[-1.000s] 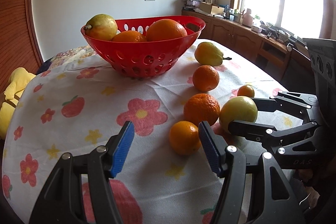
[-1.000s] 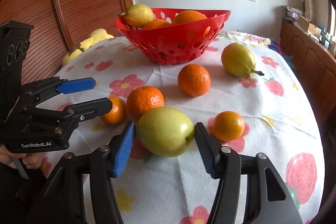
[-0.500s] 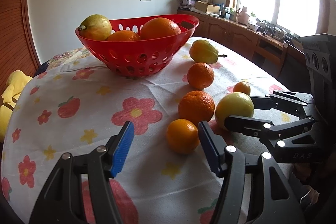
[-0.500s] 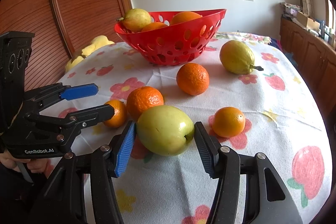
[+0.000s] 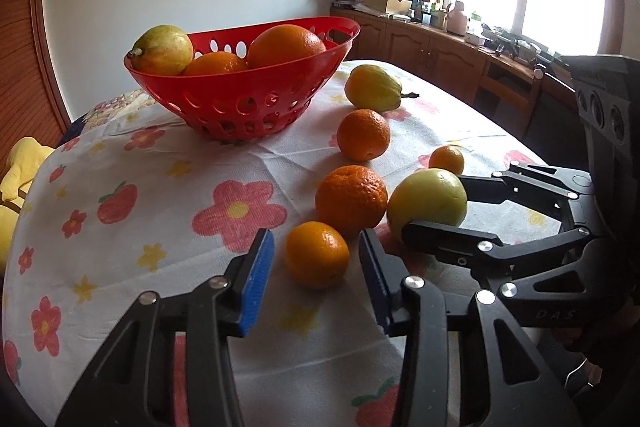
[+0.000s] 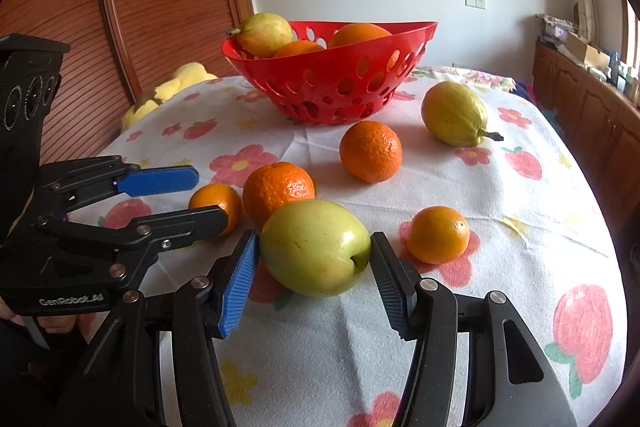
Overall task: Organize fruits
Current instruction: 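Grasp the green apple with the right tool while the left tool grasps an orange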
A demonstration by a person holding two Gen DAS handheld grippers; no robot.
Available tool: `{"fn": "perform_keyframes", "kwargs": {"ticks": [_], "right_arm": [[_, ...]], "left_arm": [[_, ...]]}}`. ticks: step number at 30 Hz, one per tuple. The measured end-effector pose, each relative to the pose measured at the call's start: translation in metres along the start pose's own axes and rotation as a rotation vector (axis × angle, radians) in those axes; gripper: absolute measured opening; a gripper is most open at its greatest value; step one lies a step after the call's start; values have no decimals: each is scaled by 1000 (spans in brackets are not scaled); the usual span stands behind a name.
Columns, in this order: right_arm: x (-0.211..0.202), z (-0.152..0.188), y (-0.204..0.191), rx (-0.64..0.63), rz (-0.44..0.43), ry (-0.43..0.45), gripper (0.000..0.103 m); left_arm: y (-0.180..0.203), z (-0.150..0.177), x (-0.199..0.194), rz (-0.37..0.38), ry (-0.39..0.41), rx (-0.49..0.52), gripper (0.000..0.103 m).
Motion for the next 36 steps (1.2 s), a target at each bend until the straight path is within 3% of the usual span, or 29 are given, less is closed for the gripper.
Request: {"fn": "perform_keyframes", "kwargs": {"ticks": [8,20,36], "right_arm": [[1,1,-1,-4,3,-2,58],[1,1,-2,-6,3,-3,58],[3,2,-1,-6,8,-10,58]], "left_arm": [[2,4,9,11,-41,11,40],[-1,4,8,7,-38,1,34],[-25,-6,-24,-21,34,-64,34]]}}
Point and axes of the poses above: each gripper's, at about its wrist camera, not at the fingertips, and x roughly the way its jaws point, y to its right, z to its underside, the point moved 3 cm from there along x, roughly the way its jaws point, and after that the axes turned 14 degrees about -z, right-handed, at the moved point
